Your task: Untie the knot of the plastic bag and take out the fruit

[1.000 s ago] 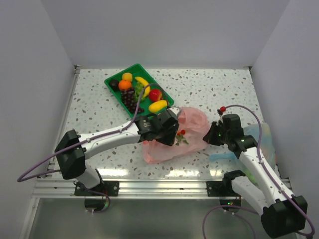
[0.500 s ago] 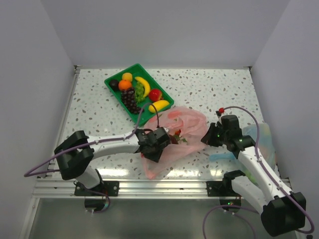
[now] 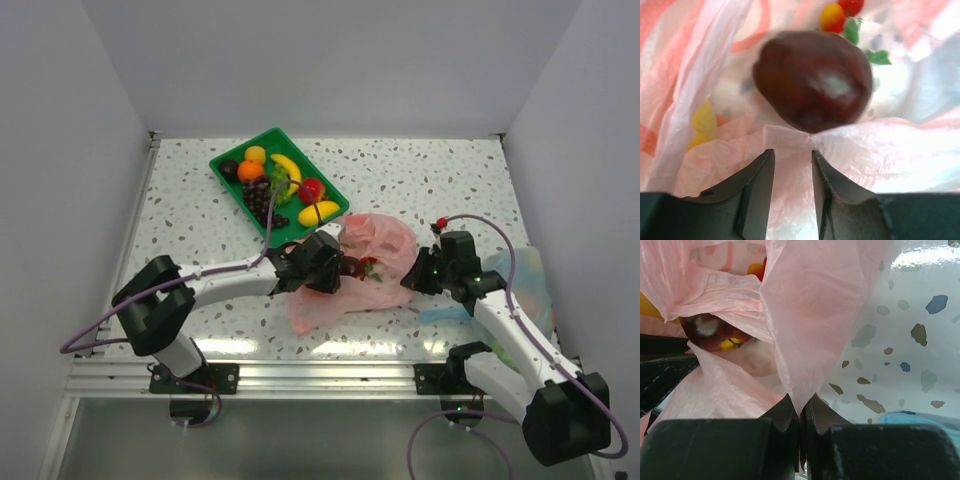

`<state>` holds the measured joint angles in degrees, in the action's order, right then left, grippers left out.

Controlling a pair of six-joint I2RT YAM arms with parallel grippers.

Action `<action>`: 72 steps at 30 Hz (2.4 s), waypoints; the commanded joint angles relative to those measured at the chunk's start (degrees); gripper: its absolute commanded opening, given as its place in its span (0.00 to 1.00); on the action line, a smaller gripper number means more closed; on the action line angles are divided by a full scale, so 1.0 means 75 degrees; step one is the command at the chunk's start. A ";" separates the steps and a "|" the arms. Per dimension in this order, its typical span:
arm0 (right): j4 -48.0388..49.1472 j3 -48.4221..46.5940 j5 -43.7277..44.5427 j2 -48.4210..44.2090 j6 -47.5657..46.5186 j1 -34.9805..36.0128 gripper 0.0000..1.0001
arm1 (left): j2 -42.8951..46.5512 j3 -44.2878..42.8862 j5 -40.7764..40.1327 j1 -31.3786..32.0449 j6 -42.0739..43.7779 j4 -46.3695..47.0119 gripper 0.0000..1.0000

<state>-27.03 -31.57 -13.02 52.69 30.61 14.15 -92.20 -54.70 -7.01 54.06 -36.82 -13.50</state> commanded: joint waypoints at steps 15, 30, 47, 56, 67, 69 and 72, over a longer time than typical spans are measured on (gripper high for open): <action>0.0264 0.0143 -0.0151 0.0264 -0.0062 0.0023 0.07 | 0.1209 -0.1038 -0.0120 0.0362 -0.0529 -0.0532 0.86; 0.0345 0.0202 -0.0245 0.0287 -0.0085 0.0023 0.07 | -0.1592 -0.2598 -0.1387 0.0385 -0.0540 -0.1060 1.00; 0.0428 0.0190 -0.0292 0.0487 -0.0097 0.0023 0.07 | -0.0739 -0.2070 -0.1245 0.0409 -0.0259 -0.0918 0.47; 0.0393 0.0155 -0.0245 0.0534 -0.0109 0.0023 0.07 | 0.0809 -0.3205 -0.0917 0.0106 0.0081 -0.1973 0.42; 0.0252 0.0061 -0.0175 0.0487 -0.0167 0.0035 0.07 | -0.0148 -0.4074 -0.0133 -0.2707 0.0913 -0.2068 0.53; 0.0228 0.0061 -0.0163 0.0428 -0.0167 0.0023 0.07 | -0.0710 -0.4179 -0.0144 -0.3059 0.0983 -0.2056 0.59; 0.0170 0.0038 -0.0140 0.0370 -0.0202 0.0023 0.07 | -0.1274 -0.4297 -0.0249 -0.3422 0.0983 -0.2079 0.76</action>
<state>-25.76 -30.48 -14.44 56.49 30.04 14.15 -97.80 -84.86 -9.87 30.35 -31.62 -27.97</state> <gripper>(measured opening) 0.069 0.791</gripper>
